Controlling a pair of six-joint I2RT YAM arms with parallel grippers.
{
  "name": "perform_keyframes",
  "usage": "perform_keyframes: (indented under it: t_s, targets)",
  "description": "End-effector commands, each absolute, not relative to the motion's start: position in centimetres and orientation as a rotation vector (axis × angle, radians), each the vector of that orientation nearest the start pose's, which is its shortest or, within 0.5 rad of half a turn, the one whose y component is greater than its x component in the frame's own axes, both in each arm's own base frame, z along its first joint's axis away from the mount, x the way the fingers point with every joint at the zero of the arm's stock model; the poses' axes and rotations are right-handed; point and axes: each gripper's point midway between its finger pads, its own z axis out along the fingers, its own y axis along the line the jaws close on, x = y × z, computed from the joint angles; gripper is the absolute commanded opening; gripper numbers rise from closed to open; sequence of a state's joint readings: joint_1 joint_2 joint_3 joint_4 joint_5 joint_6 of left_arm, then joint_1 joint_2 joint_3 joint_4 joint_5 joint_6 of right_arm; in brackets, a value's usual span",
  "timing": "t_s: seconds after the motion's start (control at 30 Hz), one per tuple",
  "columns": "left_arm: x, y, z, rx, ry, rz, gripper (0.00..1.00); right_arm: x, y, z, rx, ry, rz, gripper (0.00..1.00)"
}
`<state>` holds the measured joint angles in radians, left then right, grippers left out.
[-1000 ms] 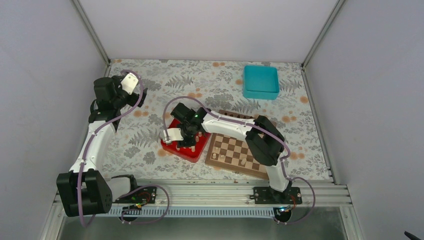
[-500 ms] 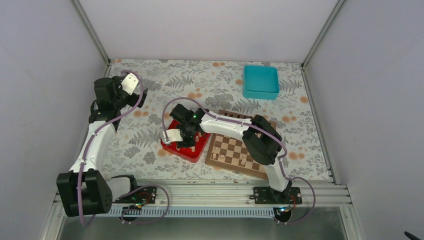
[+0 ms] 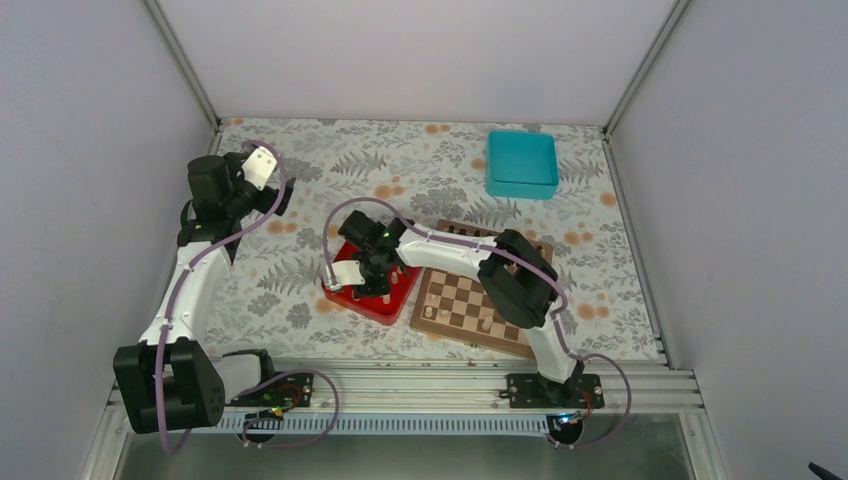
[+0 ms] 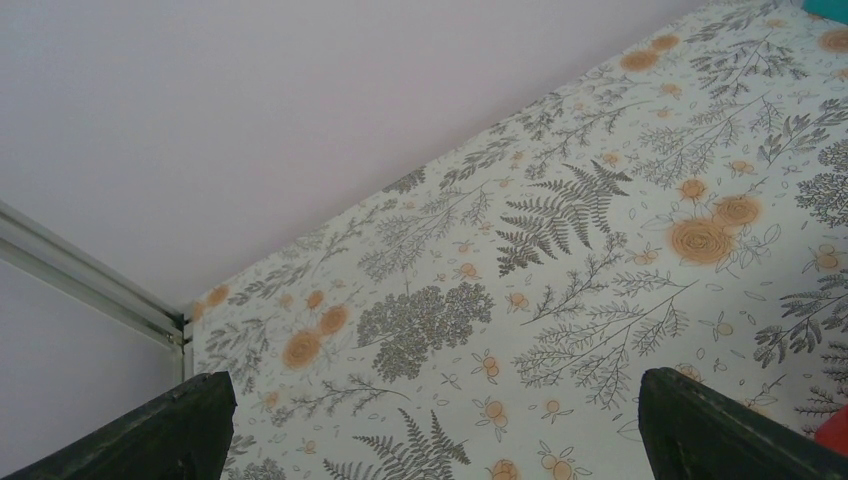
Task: Set up the chess pieces on the board
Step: Pick up the chess piece from the storage box.
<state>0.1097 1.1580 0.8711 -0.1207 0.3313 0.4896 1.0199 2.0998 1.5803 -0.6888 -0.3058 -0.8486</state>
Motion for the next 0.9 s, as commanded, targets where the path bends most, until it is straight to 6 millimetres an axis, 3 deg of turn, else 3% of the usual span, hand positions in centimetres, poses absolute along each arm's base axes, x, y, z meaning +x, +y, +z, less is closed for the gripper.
perform_keyframes:
  t_s: [0.0, 0.3, 0.53, 0.7, 0.87]
  targets:
    - [38.5, -1.5, 25.9, 0.590, 1.826, 0.066, 1.00, 20.6, 44.7, 5.3, -2.272, 1.538, 0.504, 0.23]
    - [38.5, -1.5, 25.8, 0.590, 1.828, 0.063, 1.00, 21.1, 44.7, 6.9, -2.231, 1.528, 0.479, 0.09]
    - [38.6, -1.5, 26.0, 0.587, 1.826, 0.065, 1.00, 22.5, 43.6, 12.5, -2.119, 1.507, 0.425, 0.08]
    - [38.6, -1.4, 26.0, 0.583, 1.827, 0.067, 1.00, 23.1, 40.7, 16.0, -2.035, 1.529, 0.395, 0.08]
    - [38.7, -1.3, 25.9, 0.576, 1.830, 0.074, 1.00, 23.2, 36.4, 16.5, -1.970, 1.600, 0.359, 0.08]
